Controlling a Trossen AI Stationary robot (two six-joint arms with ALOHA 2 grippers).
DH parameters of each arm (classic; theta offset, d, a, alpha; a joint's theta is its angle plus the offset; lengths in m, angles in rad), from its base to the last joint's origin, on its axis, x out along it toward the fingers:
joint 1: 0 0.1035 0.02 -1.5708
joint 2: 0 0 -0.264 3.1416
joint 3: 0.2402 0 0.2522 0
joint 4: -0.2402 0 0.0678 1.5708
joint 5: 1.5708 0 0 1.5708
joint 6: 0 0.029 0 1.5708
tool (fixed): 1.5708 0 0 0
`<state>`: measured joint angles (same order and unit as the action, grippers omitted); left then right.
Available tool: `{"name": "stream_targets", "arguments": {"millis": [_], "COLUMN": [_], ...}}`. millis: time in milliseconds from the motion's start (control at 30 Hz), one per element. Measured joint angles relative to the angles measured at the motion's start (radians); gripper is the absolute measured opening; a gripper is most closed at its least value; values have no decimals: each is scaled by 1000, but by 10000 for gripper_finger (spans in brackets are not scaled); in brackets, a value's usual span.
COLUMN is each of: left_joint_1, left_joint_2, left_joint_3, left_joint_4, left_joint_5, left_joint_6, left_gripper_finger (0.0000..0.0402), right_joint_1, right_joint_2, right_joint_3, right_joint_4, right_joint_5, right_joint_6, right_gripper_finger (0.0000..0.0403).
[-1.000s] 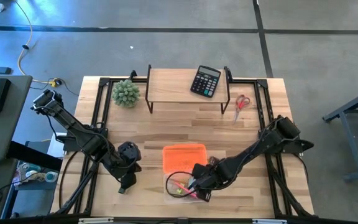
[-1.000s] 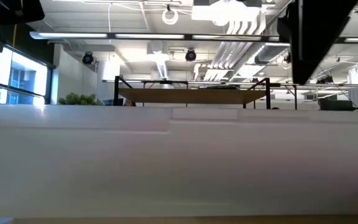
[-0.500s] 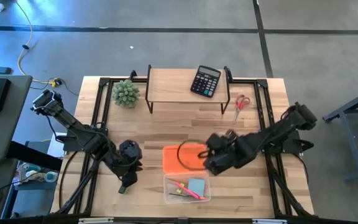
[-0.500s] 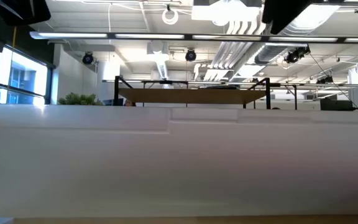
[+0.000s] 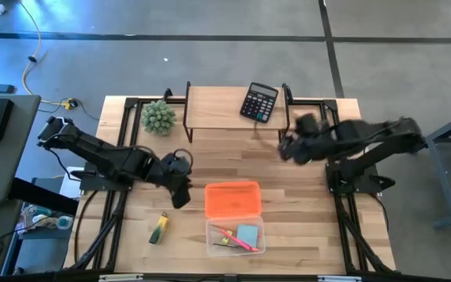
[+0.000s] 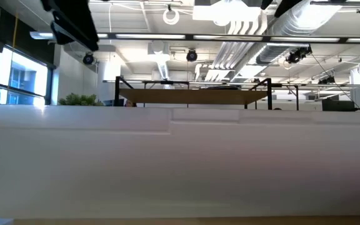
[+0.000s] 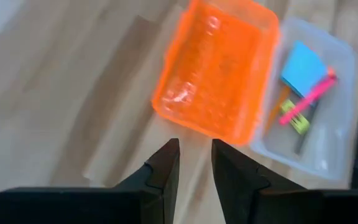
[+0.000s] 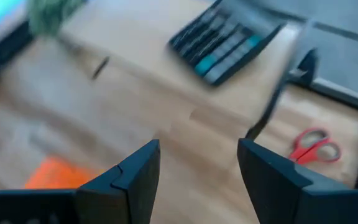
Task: Pack school essentials
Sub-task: Put the red scissors into the orange supply box
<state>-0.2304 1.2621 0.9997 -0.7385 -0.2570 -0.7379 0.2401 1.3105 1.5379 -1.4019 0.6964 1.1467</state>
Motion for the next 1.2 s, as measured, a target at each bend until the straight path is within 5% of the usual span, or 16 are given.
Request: {"name": "stream_targets", "arguments": {"millis": [367, 733, 1000, 1200], "left_joint_1": [215, 390, 493, 541], "left_joint_2": [0, 0, 0, 0], "left_joint_3": [0, 0, 0, 0], "left_joint_4": [0, 3, 3, 3], "left_joint_5": [15, 18, 19, 19], "left_joint_6": [137, 241, 274, 297], "left_gripper_finger": [85, 85, 85, 85], "right_joint_1": [-252, -566, -863, -1036], "right_joint_2": [-211, -243, -246, -246], "right_joint_3": [0, -8, -176, -349], "right_joint_4": [-1, -22, -6, 189], "right_joint_5": [137, 181, -36, -252], "right_joint_6": [-53, -141, -242, -357], "right_gripper_finger": [206, 206, 206, 206]}}
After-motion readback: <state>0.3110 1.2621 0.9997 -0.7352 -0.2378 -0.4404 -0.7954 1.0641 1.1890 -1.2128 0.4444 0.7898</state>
